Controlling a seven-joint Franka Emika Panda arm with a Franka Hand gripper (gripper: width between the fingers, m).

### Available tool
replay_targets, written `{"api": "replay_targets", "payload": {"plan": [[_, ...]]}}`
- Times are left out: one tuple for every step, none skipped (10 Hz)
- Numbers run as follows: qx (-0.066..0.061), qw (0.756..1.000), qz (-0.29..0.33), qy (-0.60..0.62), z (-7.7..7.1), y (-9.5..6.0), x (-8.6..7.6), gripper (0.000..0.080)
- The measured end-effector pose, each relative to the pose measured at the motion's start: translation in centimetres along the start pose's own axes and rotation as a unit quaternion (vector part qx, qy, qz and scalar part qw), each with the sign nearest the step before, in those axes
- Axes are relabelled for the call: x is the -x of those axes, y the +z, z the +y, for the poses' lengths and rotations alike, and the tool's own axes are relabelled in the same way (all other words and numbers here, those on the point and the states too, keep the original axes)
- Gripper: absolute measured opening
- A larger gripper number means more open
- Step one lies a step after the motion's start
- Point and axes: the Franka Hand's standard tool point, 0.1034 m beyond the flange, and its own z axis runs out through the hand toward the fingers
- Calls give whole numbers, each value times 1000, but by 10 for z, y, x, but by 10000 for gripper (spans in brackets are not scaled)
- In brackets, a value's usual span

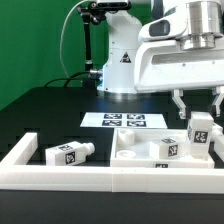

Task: Assemble one leg

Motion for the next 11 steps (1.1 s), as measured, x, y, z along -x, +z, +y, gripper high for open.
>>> {"api": "replay_targets", "payload": {"plan": [[1,1000,15,-1,0,0,2,292],[2,1000,24,-2,0,-1,3,292],[3,1000,27,-3,0,-1,4,292],[3,1000,27,-3,0,-1,3,292],[3,1000,27,-3,0,-1,3,292],[3,1000,27,-3,0,-1,3,292],[3,1000,27,0,0,-1,3,292],[2,1000,27,2,0,-1,3,292],[2,999,28,17,0,-1,4,292],[1,998,32,53,0,-1,5,292],[-1,993,36,112,-1,-2,7,292]]}}
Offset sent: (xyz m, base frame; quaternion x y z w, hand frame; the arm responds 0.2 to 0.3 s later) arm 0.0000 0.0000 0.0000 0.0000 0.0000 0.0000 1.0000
